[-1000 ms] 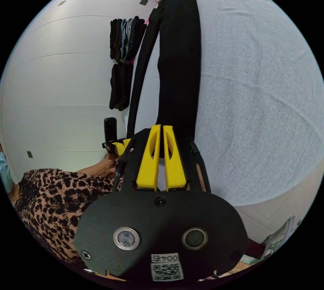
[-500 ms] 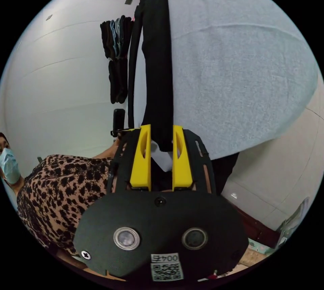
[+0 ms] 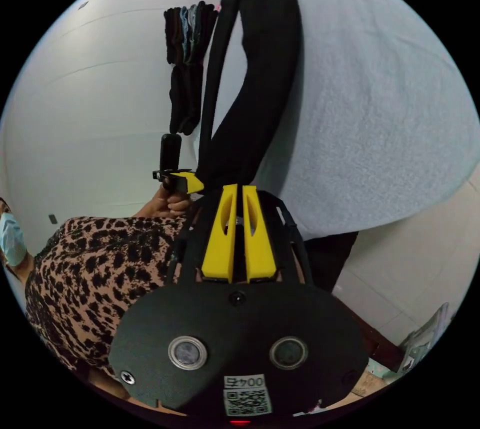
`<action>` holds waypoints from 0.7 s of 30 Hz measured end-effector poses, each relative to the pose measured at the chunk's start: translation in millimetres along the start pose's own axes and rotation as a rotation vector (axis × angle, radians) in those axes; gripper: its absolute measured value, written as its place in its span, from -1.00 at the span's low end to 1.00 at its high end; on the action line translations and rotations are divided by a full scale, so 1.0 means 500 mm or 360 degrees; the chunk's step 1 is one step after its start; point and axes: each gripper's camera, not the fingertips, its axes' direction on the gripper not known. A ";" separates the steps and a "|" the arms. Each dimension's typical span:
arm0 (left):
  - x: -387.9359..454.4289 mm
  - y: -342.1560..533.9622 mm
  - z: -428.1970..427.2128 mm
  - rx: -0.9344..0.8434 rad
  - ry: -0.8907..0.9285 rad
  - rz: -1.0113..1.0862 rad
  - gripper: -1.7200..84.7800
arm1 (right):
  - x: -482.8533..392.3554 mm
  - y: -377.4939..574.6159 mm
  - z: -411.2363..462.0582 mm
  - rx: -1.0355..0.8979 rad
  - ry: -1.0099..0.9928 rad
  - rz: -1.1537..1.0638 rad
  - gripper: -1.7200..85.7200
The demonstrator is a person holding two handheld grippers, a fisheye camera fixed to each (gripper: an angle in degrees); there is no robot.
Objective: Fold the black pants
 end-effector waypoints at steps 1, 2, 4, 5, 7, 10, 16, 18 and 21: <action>0.019 0.001 -0.018 0.0024 0.0054 0.0010 -0.94 | -0.040 0.007 -0.013 0.0023 0.0074 -0.0040 -0.90; 0.034 0.002 -0.026 0.0021 0.0058 0.0029 -0.94 | -0.072 0.017 -0.026 0.0041 0.0174 -0.0068 -0.91; 0.030 -0.001 -0.010 -0.0057 0.0003 0.0005 -0.94 | -0.092 0.029 -0.038 0.0057 0.0323 -0.0061 -0.91; 0.004 -0.006 0.012 -0.0110 0.0015 -0.0045 -0.94 | -0.085 0.031 -0.038 0.0049 0.0353 -0.0031 -0.92; -0.049 -0.017 0.040 -0.0134 0.0061 -0.0137 -0.94 | -0.061 0.028 -0.029 0.0046 0.0355 0.0042 -0.92; -0.135 -0.034 0.080 -0.0102 0.0108 -0.0275 -0.94 | -0.042 0.008 -0.003 0.0021 0.0454 0.0084 -0.92; -0.215 -0.055 0.158 -0.0072 0.0073 -0.0354 -0.94 | -0.037 -0.054 0.056 -0.0073 0.0714 0.0114 -0.89; -0.231 -0.066 0.172 -0.0060 0.0043 -0.0372 -0.93 | -0.035 -0.071 0.073 -0.0121 0.0747 0.0148 -0.86; -0.242 -0.082 0.206 -0.0071 0.0016 -0.0363 -0.90 | -0.059 -0.082 0.075 -0.0155 0.0868 0.0187 -0.72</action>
